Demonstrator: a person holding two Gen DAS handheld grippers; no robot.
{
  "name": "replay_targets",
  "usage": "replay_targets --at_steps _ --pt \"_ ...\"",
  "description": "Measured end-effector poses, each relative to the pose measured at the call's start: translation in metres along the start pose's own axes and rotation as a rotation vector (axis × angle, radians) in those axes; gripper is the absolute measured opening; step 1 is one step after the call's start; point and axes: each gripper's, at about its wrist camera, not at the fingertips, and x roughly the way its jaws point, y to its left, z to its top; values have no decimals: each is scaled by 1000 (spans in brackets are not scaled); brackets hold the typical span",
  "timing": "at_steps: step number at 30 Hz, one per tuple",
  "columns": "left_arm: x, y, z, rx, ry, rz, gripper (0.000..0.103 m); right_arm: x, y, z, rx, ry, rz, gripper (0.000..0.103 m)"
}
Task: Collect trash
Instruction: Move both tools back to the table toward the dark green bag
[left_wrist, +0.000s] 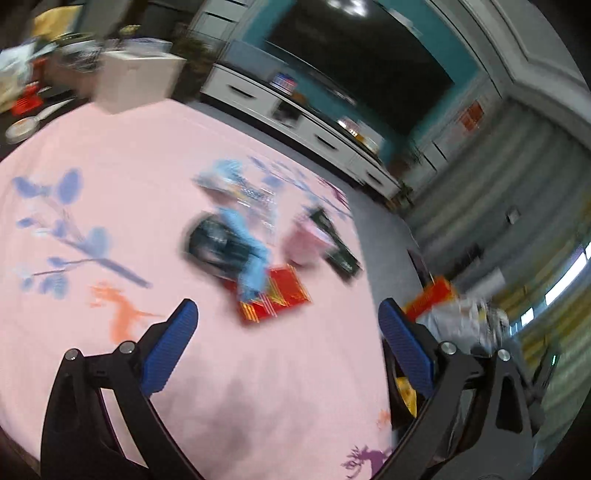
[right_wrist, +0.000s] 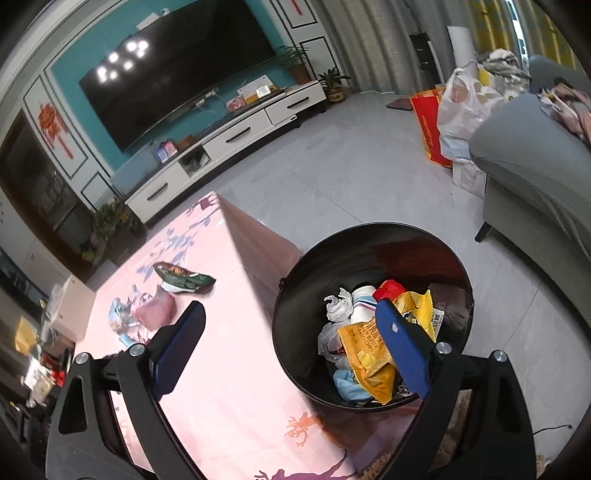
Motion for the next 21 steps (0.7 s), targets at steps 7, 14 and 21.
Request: replay_targets --at_steps 7,14,21 --pt "-10 49 18 -111 -21 48 91 3 25 -9 -86 27 36 91" --pt "21 71 41 -158 28 48 85 22 56 -14 -152 95 135 91" --pt "97 76 54 -197 119 52 63 54 79 -18 -171 155 165 91"
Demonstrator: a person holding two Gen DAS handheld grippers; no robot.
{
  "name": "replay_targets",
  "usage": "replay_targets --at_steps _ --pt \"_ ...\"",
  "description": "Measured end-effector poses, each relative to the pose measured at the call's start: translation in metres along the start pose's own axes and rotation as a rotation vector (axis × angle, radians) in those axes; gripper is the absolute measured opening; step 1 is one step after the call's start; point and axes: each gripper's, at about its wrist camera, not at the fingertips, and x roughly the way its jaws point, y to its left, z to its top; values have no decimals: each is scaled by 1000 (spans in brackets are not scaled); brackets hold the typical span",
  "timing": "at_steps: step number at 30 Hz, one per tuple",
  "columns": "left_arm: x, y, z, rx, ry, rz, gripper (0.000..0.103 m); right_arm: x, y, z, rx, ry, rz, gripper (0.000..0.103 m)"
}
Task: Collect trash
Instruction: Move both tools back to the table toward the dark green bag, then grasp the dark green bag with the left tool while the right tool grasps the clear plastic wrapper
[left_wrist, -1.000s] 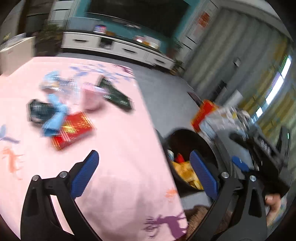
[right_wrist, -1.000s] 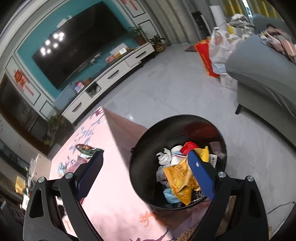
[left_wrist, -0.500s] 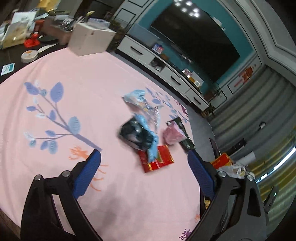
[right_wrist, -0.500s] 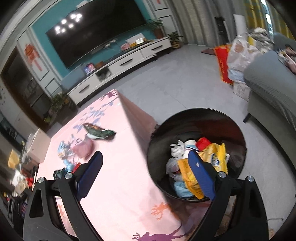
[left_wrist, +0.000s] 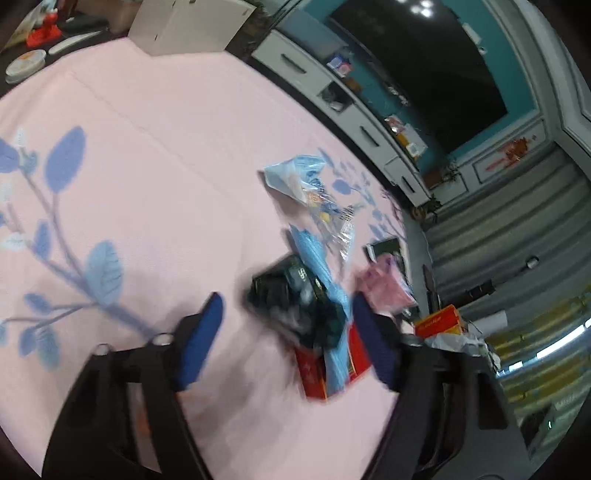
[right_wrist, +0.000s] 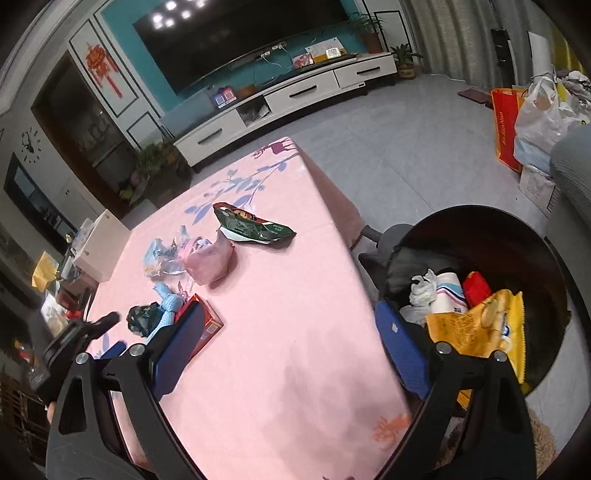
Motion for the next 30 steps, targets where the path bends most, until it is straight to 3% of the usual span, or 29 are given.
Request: replay_targets --at_steps 2,6,7,12,15,17,22,26,30 --pt "16 -7 4 46 -2 64 58 9 2 2 -3 13 -4 91" --pt "36 -8 9 50 44 17 57 24 1 2 -5 40 -31 91" --pt "43 -9 9 63 55 24 51 26 0 2 -1 46 -33 91" --pt "46 -7 5 59 70 -33 42 39 12 9 -7 96 -16 91" --pt "29 -2 1 11 81 -31 41 56 49 31 -82 157 -5 91" --pt "9 -1 -2 -13 63 11 41 69 92 51 -173 170 28 91" --pt "-51 -4 -5 23 -16 56 42 122 188 73 -324 218 86 92" --pt "-87 -2 -13 117 -87 156 42 195 232 67 -321 294 -10 92" --pt "-94 12 -14 123 -69 142 43 256 247 59 -297 370 -107 92"
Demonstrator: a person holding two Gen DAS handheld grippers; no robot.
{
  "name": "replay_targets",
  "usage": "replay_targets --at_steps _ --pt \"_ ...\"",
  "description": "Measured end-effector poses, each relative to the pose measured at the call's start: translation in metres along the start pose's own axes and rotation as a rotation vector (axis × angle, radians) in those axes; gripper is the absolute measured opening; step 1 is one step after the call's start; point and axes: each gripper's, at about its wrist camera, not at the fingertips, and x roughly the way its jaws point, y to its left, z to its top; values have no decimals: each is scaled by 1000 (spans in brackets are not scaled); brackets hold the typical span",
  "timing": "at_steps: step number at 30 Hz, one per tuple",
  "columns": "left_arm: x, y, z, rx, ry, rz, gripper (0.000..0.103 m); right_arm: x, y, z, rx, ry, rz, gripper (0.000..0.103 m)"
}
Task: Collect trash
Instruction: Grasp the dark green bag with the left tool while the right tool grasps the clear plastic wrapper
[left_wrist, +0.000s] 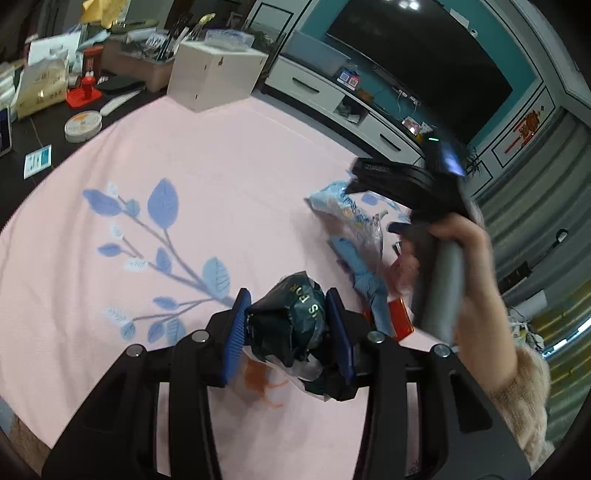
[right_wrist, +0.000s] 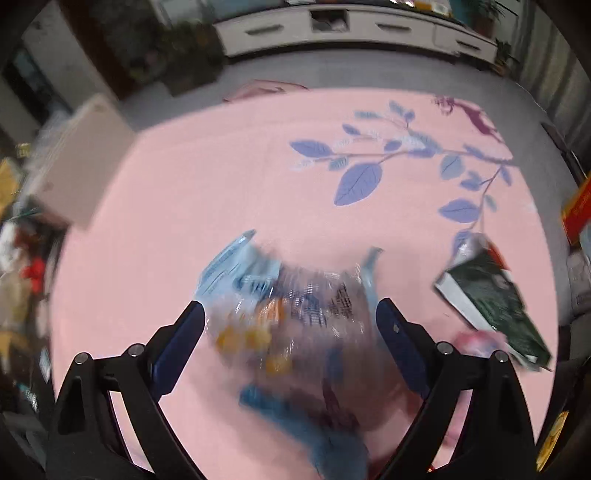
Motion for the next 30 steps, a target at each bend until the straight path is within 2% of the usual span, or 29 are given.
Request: replay_targets --at_steps 1,3,4,5,7,10,11,17,23,30 --pt "1 6 1 -15 4 -7 43 8 0 2 13 0 -25 91" --pt "2 11 1 -20 11 6 43 21 -3 3 26 10 -75 78" --pt "4 13 0 -15 14 11 43 26 -4 1 26 20 -75 74" --pt "5 13 0 -16 14 7 43 24 -4 0 18 -2 -77 66" --pt "6 13 0 -20 20 -11 43 22 -3 -5 -4 -28 -92 59" --pt "8 11 -3 -14 21 -19 43 17 0 -13 -63 -56 -131 31" --pt "8 10 -4 -9 18 -20 43 15 0 -15 -75 -59 -123 25" --pt "10 3 -7 29 -3 -15 43 -29 3 -29 -130 -139 -85 22" --pt "9 -6 -15 63 -30 10 43 -104 -17 -69 -135 -255 5 22" --pt "11 -22 -33 117 -28 23 43 -148 -53 -132 -165 -347 -29 23"
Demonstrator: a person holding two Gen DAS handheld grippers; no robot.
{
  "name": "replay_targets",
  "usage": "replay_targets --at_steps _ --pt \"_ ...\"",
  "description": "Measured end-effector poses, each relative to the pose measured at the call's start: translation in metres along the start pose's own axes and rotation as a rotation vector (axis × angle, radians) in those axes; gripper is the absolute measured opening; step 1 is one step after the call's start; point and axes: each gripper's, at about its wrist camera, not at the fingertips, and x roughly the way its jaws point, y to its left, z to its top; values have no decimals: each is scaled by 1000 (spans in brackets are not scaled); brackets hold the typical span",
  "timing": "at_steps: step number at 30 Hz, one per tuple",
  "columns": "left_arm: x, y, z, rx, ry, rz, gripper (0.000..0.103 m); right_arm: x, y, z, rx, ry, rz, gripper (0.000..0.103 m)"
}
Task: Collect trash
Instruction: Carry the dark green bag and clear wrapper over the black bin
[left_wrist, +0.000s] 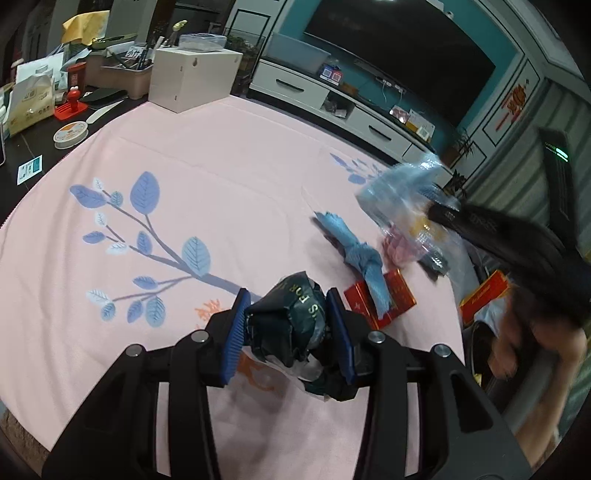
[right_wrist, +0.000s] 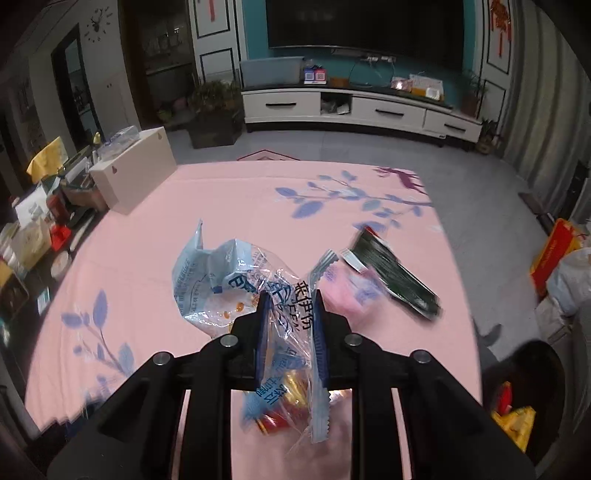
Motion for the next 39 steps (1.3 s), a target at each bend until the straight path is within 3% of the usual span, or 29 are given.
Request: replay_targets --at_steps 6,12,24,27,32,39 --pt "6 -14 -15 1 25 -34 43 -32 -37 -47 85 -5 19 23" --pt "1 -35 -35 111 -3 17 43 -57 -62 -81 150 -34 13 24" --pt "-12 -39 -55 188 -28 72 43 -114 -84 -96 176 -144 18 26" --pt "-23 -50 -57 202 -41 37 43 -134 -92 -95 199 -185 27 27" --pt "-48 -85 -59 241 -93 -30 44 -181 -113 -95 242 -274 173 27" --pt "-63 -156 -67 338 -111 -157 44 -246 -146 -107 279 -474 80 29"
